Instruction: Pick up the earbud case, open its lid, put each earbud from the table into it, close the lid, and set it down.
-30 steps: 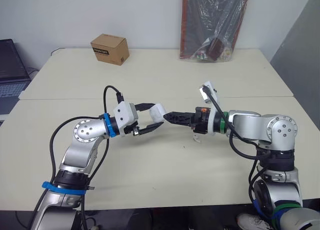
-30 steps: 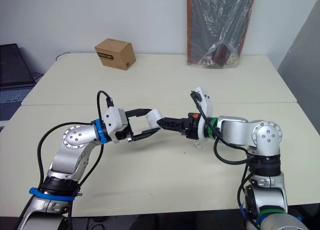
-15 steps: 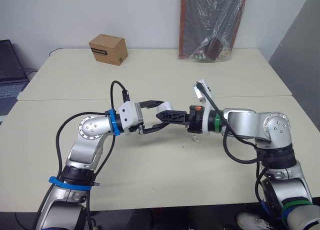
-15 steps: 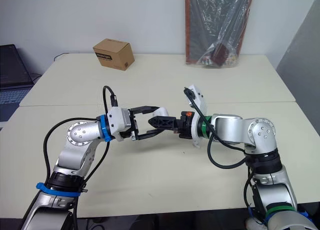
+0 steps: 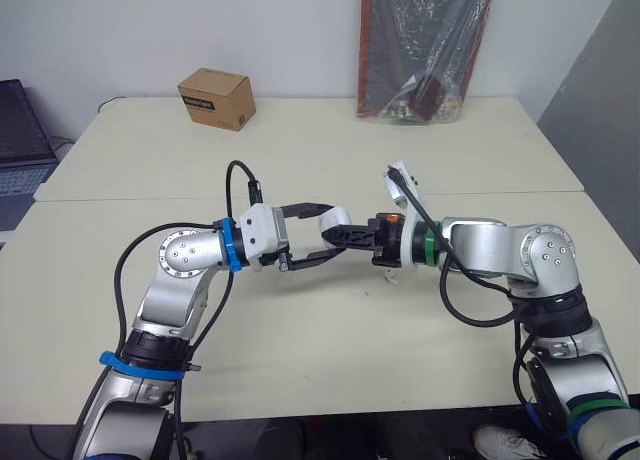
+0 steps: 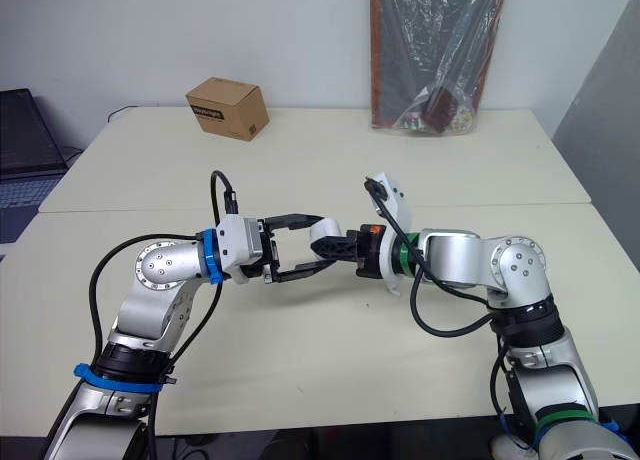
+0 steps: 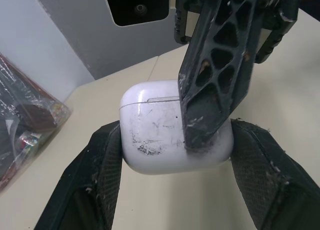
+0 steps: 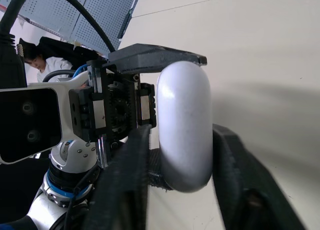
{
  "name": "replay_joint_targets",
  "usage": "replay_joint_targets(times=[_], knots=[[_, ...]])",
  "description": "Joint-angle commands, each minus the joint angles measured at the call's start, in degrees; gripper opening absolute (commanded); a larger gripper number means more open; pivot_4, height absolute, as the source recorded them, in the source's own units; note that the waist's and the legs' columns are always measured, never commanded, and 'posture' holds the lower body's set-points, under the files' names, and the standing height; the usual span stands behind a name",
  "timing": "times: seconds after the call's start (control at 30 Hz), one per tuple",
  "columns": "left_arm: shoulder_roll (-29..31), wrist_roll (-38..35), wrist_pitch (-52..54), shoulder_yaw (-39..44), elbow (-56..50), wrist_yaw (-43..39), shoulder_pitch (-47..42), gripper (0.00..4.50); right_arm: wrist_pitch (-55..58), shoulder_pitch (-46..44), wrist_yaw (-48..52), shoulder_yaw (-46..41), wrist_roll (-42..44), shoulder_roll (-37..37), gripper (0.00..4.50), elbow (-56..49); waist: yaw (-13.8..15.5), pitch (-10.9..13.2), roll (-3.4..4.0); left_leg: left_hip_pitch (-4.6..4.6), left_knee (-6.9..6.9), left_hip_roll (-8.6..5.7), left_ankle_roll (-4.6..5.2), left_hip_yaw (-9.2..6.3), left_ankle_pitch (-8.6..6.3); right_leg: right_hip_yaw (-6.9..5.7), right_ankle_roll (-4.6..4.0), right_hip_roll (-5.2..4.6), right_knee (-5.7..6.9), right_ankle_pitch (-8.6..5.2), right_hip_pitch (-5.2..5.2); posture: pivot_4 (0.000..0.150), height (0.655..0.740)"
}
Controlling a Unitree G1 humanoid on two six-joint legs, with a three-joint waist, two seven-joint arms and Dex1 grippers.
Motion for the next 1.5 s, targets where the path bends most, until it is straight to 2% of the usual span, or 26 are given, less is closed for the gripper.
replay_joint_targets(times=[0.03, 0.2, 0.3, 0.37, 0.5, 0.6, 0.7, 0.83, 0.97, 1.07, 1.2, 1.3, 1.4, 1.5], knots=[[0.26, -1.14, -0.33, 0.26, -2.52, -0.27, 0.06, 2.78, -1.54, -1.41, 1.16, -0.64, 1.54, -0.22, 0.80, -0.99, 0.00, 0.00, 0.00, 0.00, 0.00, 0.00, 0.00, 0.00, 0.00, 0.00, 0.00, 0.00, 0.00, 0.00, -0.01, 0.150, 0.7400], [0.20, -1.20, 0.60, 0.32, -2.64, 0.25, -0.01, 2.78, -1.14, -1.37, 1.78, -0.50, 1.54, -0.05, 0.80, -1.10, 0.01, 0.00, 0.00, -0.01, 0.00, 0.00, 0.00, 0.00, 0.00, 0.00, 0.00, 0.00, 0.00, 0.00, -0.01, 0.150, 0.7400], [-0.67, -3.71, 4.19, 1.87, -2.17, 1.79, -0.15, 2.78, -1.12, -1.37, 2.13, -0.39, 1.54, 0.11, 0.80, -1.40, 0.00, 0.00, 0.00, -0.01, 0.00, 0.00, 0.00, 0.00, 0.00, 0.00, 0.00, 0.00, 0.00, 0.00, -0.01, 0.150, 0.7400], [-0.04, -5.30, 7.42, 1.92, -2.60, 0.96, -0.15, 3.51, -1.23, -1.36, 2.20, -0.27, 1.54, 0.16, 0.80, -1.53, -0.01, 0.00, 0.00, -0.01, 0.00, 0.00, 0.00, 0.00, 0.00, -0.01, 0.00, 0.00, 0.00, 0.00, -0.01, 0.150, 0.7400], [1.95, -8.37, 12.06, 1.93, -4.17, -2.09, 0.12, 4.49, -1.07, -1.51, 2.46, -0.08, 1.54, -0.20, 0.80, -1.52, -0.02, 0.00, 0.00, -0.04, 0.00, 0.01, 0.00, -0.01, 0.00, -0.01, 0.00, 0.02, 0.01, 0.00, -0.04, 0.150, 0.7400], [4.20, -10.06, 15.31, 3.14, -2.50, -3.68, -0.04, 4.49, -0.27, -2.05, 2.77, 0.52, 1.54, -1.58, 0.80, -1.25, -0.01, 0.00, 0.00, -0.05, -0.01, 0.02, 0.00, -0.01, 0.00, 0.00, 0.00, 0.02, 0.01, 0.00, -0.08, 0.150, 0.7400], [7.50, -12.60, 23.64, 4.25, -0.57, -4.08, -0.71, 4.49, 2.48, -3.66, 5.61, 1.72, -1.65, -4.11, 0.80, -0.90, -0.04, 0.01, 0.02, -0.08, -0.01, 0.02, 0.00, 0.00, 0.00, 0.01, 0.00, 0.04, 0.03, -0.01, -0.14, 0.150, 0.7400], [13.72, -7.29, 36.50, -0.60, 2.83, -2.74, -6.09, 4.49, 9.23, -7.47, 17.48, 5.35, -16.03, -8.90, 0.80, -4.34, -0.10, 0.03, 0.04, -0.11, -0.01, 0.08, 0.00, -0.02, 0.00, 0.01, 0.03, 0.14, 0.04, -0.05, -0.20, 0.150, 0.7400], [13.80, -9.07, 44.78, -2.72, 5.86, -6.48, -13.08, 4.49, 10.50, -9.77, 32.54, 11.49, -32.29, -13.81, 0.80, -10.97, 0.18, 0.03, 0.05, -0.49, 0.02, 0.09, 0.00, -0.07, 0.00, -0.06, 0.12, 0.16, 0.03, -0.11, -0.49, 0.150, 0.7400], [12.88, -9.59, 46.26, -3.63, 6.19, -9.06, -16.06, 4.49, 7.50, -11.31, 43.45, 17.38, -44.59, -17.62, 0.80, -15.34, 0.08, 0.03, 0.05, -0.75, 0.07, 0.08, 0.00, -0.09, 0.01, -0.12, -0.02, 0.14, -0.01, -0.02, -0.69, 0.150, 0.7400], [11.95, -8.70, 44.73, -5.13, 4.73, -11.67, -17.22, 4.49, 5.08, -12.55, 52.52, 20.01, -53.67, -18.53, 0.80, -16.58, -0.12, 0.04, 0.05, -0.78, 0.02, 0.09, 0.00, -0.08, 0.00, -0.11, -0.02, 0.13, 0.00, -0.03, -0.77, 0.150, 0.7400], [11.66, -8.33, 43.42, -5.93, 3.75, -13.69, -17.28, 3.88, 5.14, -13.76, 56.30, 20.00, -57.70, -17.16, 0.80, -16.40, -0.14, 0.04, 0.06, -0.76, 0.01, 0.11, 0.00, -0.09, 0.01, -0.12, -0.05, 0.14, 0.07, -0.04, -0.78, 0.150, 0.7400], [11.93, -7.24, 40.88, -6.66, 2.55, -15.00, -16.50, 2.99, 5.55, -14.44, 58.75, 19.51, -60.76, -15.67, 0.80, -15.67, -0.08, 0.04, 0.06, -0.75, 0.06, 0.11, 0.00, -0.09, 0.01, -0.11, -0.05, 0.14, 0.11, -0.03, -0.78, 0.150, 0.7400], [11.72, -7.23, 39.46, -6.54, 1.20, -15.96, -15.60, 2.99, 6.05, -15.09, 60.40, 18.99, -63.36, -13.87, 0.80, -14.68, 0.01, 0.04, 0.06, -0.76, 0.09, 0.10, -0.01, -0.09, 0.01, -0.11, -0.05, 0.13, 0.11, -0.03, -0.77, 0.150, 0.7400]])
